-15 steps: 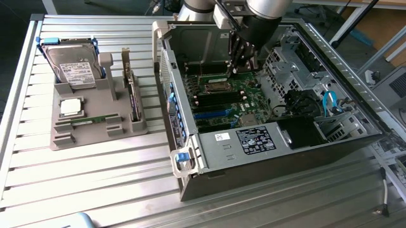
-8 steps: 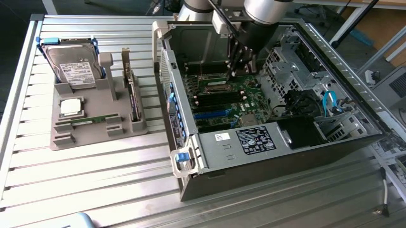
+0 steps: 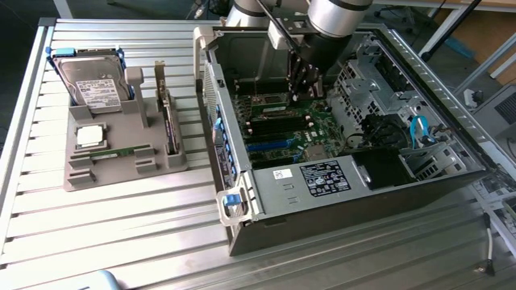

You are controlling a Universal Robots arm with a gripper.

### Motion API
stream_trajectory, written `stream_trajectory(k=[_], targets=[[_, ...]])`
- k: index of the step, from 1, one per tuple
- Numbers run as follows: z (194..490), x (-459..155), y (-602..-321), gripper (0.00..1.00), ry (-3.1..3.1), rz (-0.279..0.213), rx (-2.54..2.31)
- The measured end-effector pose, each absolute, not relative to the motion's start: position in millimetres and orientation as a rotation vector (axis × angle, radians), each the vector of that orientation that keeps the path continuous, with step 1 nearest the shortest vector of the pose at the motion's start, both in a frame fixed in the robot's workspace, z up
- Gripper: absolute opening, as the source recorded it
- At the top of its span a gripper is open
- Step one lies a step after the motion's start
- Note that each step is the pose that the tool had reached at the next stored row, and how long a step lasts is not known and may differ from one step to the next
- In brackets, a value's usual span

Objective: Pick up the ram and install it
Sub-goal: 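Insert the ram into the slot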

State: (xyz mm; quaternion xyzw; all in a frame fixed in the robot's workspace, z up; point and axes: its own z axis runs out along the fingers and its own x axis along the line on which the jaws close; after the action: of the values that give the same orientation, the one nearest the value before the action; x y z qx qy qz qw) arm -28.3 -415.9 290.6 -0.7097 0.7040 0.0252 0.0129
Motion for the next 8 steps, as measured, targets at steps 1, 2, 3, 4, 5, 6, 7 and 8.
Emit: stream_trajectory(k=[1,2,3,4,5,6,7,8], targets=[[289.5,-28.3,-415.9,0.12,2.194,0.079,-2.211],[288.4,-28.3,-416.0,0.12,2.194,0.079,-2.211],[287.4,-28.3,-415.9,0.12,2.193,0.079,-2.211],[286.0,-28.3,-415.9,0.12,2.193,0.079,-2.211],[284.5,-28.3,-416.0,0.12,2.193,0.079,-2.211],[283.7,-28.3,-415.9,0.12,2.194,0.079,-2.211],[282.8,-28.3,-415.9,0.12,2.194,0.079,-2.211],[282.0,-28.3,-415.9,0.12,2.194,0.079,-2.211]])
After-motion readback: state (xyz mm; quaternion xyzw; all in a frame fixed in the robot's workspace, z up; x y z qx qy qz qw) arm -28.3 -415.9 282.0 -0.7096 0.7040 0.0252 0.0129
